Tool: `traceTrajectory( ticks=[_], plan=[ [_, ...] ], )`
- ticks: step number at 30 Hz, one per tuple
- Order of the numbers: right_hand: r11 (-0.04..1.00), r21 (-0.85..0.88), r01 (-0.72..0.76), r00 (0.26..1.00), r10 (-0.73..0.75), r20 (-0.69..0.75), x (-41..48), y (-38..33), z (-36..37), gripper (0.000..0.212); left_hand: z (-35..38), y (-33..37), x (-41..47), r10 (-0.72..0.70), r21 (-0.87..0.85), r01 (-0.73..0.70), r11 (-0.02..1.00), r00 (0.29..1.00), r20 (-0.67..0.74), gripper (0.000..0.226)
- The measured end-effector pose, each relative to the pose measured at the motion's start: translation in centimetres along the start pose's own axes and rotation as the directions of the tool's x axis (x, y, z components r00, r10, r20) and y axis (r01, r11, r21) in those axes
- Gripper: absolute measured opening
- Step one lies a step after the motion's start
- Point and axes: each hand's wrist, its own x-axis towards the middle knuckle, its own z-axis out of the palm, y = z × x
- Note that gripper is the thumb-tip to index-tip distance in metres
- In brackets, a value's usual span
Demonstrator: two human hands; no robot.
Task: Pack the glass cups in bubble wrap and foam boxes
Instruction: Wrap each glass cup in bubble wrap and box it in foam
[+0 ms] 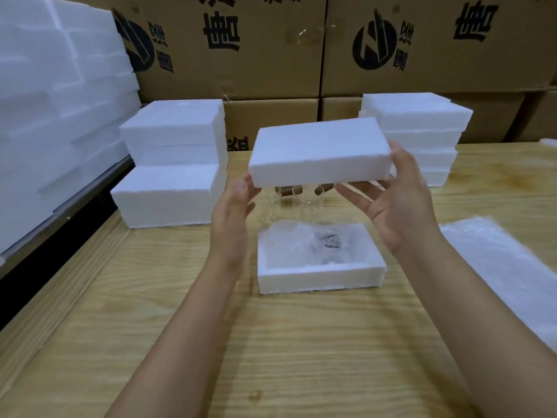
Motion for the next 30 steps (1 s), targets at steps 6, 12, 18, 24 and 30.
traceTrajectory(
  ticks=[6, 12, 18, 24, 30],
  plan=[
    [0.894, -0.366, -0.257, 0.934, 0.327, 0.144, 1.6, -3.4, -3.1, 0.03, -0.8, 2.1, 0.8, -0.057, -0.158, 0.064, 0.985, 0.997, 0.045, 0.022],
    [0.763, -0.573, -0.299, 0.752, 0.558, 0.351, 2.1, -5.2, -5.7, 0.065, -3.9, 4.0, 1.1, -0.187, 0.067, 0.174, 0.982, 0.901, 0.391, 0.074],
    [0.643, -0.693, -0.328, 0.619, 0.7, 0.356, 2.9, -4.3, -7.1, 0.068, -5.4, 4.2, 0.4, -0.397, 0.425, 0.171, 0.889, 0.75, 0.529, 0.098],
    [0.634, -0.68, -0.369, 0.595, 0.723, 0.352, 3.7, -2.8, -8.1, 0.064, -5.1, 4.0, 0.5, -0.438, 0.549, 0.095, 0.83, 0.721, 0.537, 0.089],
    [0.602, -0.757, -0.253, 0.711, 0.646, 0.276, 3.8, -2.1, -8.3, 0.066, -4.9, 3.3, 0.2, -0.415, 0.531, 0.1, 0.842, 0.748, 0.518, 0.082]
  ],
)
